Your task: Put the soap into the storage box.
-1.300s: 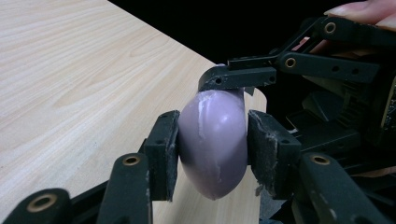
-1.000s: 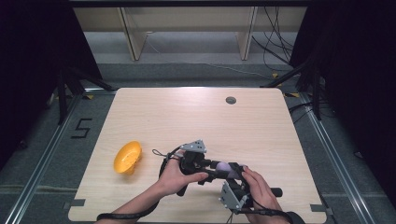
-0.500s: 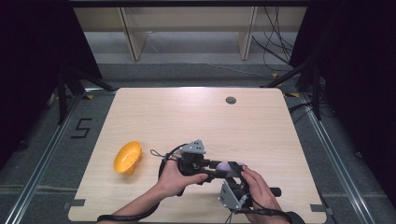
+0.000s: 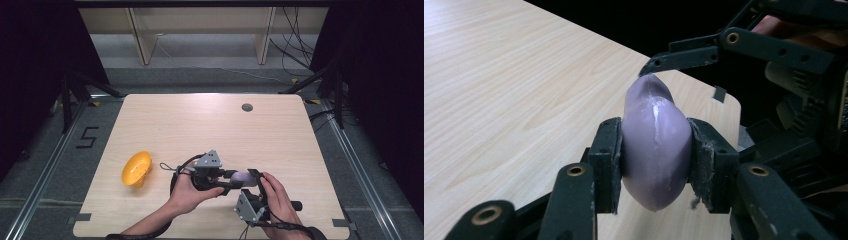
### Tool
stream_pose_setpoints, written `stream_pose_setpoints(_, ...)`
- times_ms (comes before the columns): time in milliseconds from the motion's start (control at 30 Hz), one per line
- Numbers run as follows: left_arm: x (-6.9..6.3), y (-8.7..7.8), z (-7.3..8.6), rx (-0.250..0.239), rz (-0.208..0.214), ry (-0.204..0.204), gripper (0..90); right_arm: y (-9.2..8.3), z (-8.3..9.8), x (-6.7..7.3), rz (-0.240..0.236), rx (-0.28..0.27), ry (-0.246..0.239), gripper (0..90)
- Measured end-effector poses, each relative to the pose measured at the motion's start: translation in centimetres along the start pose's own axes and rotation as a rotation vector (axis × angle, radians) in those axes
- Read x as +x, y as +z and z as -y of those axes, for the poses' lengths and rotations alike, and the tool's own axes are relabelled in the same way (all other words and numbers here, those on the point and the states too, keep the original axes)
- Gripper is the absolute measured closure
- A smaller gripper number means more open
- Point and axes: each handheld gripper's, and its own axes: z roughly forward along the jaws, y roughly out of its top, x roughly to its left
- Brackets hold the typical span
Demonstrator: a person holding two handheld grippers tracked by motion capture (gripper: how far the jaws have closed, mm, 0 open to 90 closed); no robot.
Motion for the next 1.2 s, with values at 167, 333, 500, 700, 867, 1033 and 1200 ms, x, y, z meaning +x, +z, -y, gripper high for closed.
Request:
stream_pose_setpoints(167, 0.1, -0.2, 0.0, -0.002, -0.097, 0.000, 59.0, -0.1, 0.7, -0.3, -0.015, -0.008, 0.031, 30.4)
stream_pose_setpoints(333, 0.5, -0.5, -0.2, -0.015, -0.146, -0.010, 59.0, -0.5, 1.3, -0.6, -0.011, -0.010, 0.050, 31.4)
stream_pose_setpoints(500, 0.7, -1.0, -0.5, -0.045, -0.200, -0.013, 59.0, -1.0, 2.4, -1.1, 0.010, -0.012, 0.144, 34.8)
stream_pose_setpoints(700, 1.0, -2.5, -0.3, -0.090, -0.308, -0.052, 59.0, -1.5, 3.6, -1.4, 0.002, -0.008, 0.237, 39.9)
stream_pose_setpoints(867, 1.1, -3.4, 0.2, -0.125, -0.371, -0.054, 59.0, -1.6, 4.2, -1.5, -0.001, -0.011, 0.257, 40.5)
stream_pose_setpoints(1033, 1.0, -4.3, 0.5, -0.157, -0.431, -0.051, 59.0, -1.6, 4.4, -1.7, 0.001, -0.011, 0.277, 40.9)
stream_pose_setpoints(1200, 0.7, -5.2, 0.8, -0.180, -0.483, -0.030, 58.9, -1.5, 4.4, -1.6, -0.001, -0.007, 0.279, 40.9)
